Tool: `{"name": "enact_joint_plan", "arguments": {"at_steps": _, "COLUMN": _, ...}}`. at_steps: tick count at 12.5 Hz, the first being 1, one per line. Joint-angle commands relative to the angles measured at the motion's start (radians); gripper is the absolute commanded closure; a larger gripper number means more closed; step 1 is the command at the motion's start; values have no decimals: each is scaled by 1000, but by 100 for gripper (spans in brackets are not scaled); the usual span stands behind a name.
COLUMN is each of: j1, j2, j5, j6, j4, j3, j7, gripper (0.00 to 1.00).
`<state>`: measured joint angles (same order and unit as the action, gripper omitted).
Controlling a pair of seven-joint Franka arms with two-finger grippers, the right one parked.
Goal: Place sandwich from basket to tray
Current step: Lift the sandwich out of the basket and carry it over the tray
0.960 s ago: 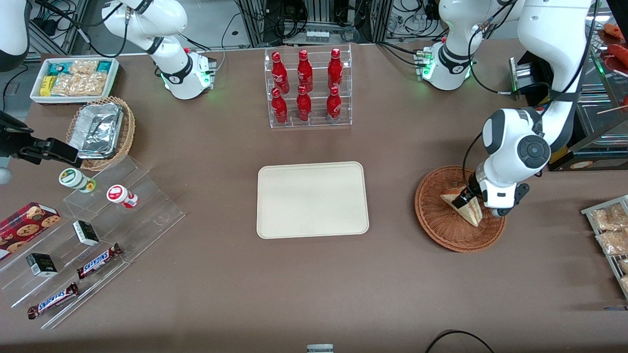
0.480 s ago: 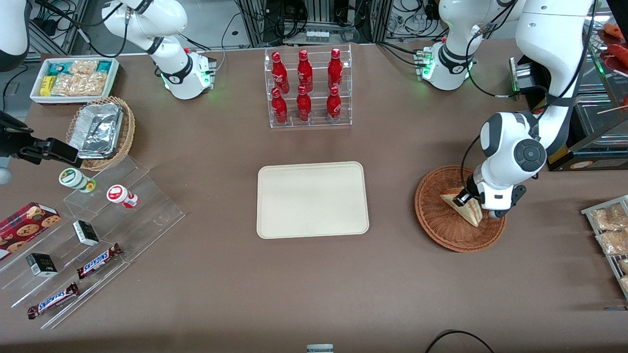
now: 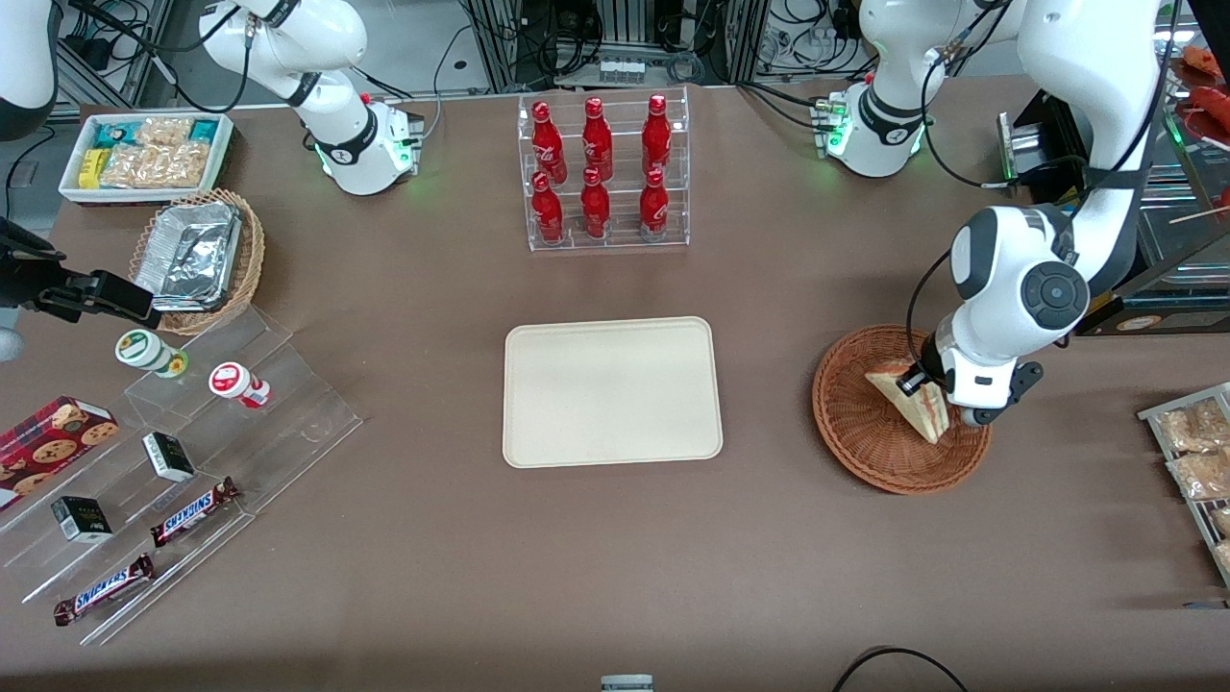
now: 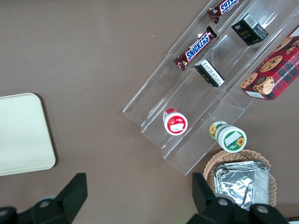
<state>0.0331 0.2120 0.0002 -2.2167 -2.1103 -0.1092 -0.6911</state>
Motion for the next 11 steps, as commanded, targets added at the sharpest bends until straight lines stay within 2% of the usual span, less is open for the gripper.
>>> {"name": "enact_joint_plan", "arguments": {"at_steps": 1, "j1": 66, "j2": -2, "j5": 7, "j6": 135, "j4": 111, "j3": -1, "j7": 99, "gripper": 100}}
{"name": "enact_joint_plan", "arguments": {"at_steps": 4, "j1": 204, "j2": 33, "j5": 6, "j6": 155, "j4": 154, "j3": -4, "j7": 101, "gripper": 100}}
{"name": "enact_joint_plan", "arguments": {"at_steps": 7, "j1": 359, "j2": 140, "j5": 4, "j6": 167, "j4": 268, "j3": -4, "j7": 91, "gripper": 100}}
{"name": "enact_joint_plan", "arguments": {"at_steps": 11, "j1": 513, "j2": 295, "j5": 4, "j6": 172, "j4": 456, "j3": -3, "j7": -76, "gripper": 100}}
